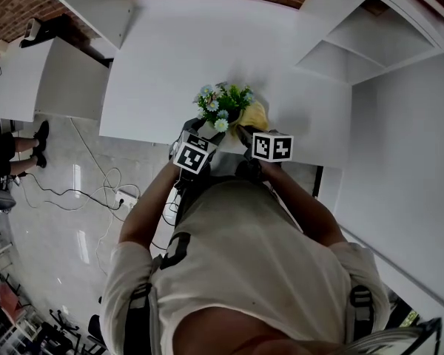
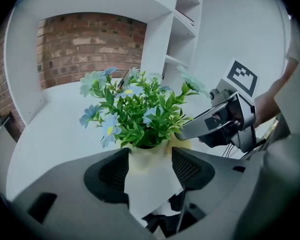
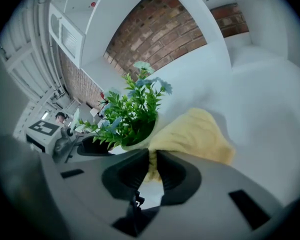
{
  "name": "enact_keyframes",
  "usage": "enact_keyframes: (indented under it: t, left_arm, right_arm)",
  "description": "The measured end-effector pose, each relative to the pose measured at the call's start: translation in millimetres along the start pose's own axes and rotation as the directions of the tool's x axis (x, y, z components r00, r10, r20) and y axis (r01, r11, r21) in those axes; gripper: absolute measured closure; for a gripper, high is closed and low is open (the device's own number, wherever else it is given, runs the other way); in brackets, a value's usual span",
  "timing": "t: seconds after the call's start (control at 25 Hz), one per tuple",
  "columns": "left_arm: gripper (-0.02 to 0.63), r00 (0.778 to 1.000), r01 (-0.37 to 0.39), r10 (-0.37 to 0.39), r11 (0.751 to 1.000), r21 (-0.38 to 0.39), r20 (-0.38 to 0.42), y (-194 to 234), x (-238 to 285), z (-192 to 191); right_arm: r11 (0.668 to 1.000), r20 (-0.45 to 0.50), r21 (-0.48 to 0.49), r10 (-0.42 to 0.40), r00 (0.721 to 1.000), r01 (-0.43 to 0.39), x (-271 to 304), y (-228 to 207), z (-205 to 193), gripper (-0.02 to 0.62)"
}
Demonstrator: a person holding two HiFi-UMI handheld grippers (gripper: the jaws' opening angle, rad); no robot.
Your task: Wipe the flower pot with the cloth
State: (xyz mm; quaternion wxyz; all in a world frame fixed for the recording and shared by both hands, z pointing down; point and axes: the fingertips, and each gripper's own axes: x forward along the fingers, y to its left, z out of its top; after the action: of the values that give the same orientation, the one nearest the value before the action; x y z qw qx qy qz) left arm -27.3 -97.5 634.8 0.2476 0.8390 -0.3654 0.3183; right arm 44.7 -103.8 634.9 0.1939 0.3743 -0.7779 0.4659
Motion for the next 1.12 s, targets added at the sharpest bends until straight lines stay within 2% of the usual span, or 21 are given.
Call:
enact_keyframes:
  t: [0.12, 0.24, 0.48, 0.64, 0.72, 0.8, 0.92, 1.12]
  left_arm:
    - [0.327, 1.000, 0.011, -0.011, 1.000, -0.019, 0.010, -8.9, -3.3, 0.4]
    - [0.327, 0.999, 0.044, -0.044, 0.999, 0.000, 0.009, -20.3, -2.8, -1.3]
    - [0.325, 0.998, 0.022, -0.028, 0.995, 0.099, 0.061, 3.7, -11.5, 7.5]
    - [0.304, 0.998, 0.057, -0.061, 0.977, 0.205, 0.013, 21.3, -3.6, 6.8]
    - [0.301, 0.996, 0.091, -0.091, 0.969, 0.228, -0.011, 21.6, 4.6, 8.1]
    - [0.301, 0.994, 0.105, -0.104, 0.969, 0.223, -0.014, 20.3, 11.3, 10.0]
    - [0.301, 0.997, 0.076, -0.079, 0.978, 0.196, 0.011, 16.8, 14.7, 11.7]
    - [0.302, 0.998, -0.030, 0.026, 0.998, 0.064, 0.061, 9.8, 11.9, 10.6]
  right_arm:
    - [1.000, -0.029, -0.008, -0.004, 1.000, 0.004, 5.6, 1.0, -10.5, 0.535]
    - [0.999, -0.058, -0.029, 0.013, 0.998, -0.015, 10.7, 8.1, -17.4, 0.535]
    - [0.998, -0.041, -0.038, 0.048, 0.998, -0.050, 4.4, 11.4, -6.6, 0.534]
    - [0.999, -0.010, -0.026, 0.044, 0.999, -0.044, -0.8, 1.9, 6.3, 0.535]
    - [0.999, -0.011, -0.027, 0.046, 0.999, -0.046, 0.1, 0.5, 9.6, 0.535]
    - [0.998, -0.014, -0.032, 0.046, 0.999, -0.046, 2.0, 0.7, 10.8, 0.534]
    - [0.999, -0.012, -0.035, 0.040, 0.999, -0.040, 4.5, 1.4, 10.6, 0.535]
    - [0.998, -0.038, -0.047, 0.035, 0.999, -0.037, 8.7, 5.4, -1.3, 0.535]
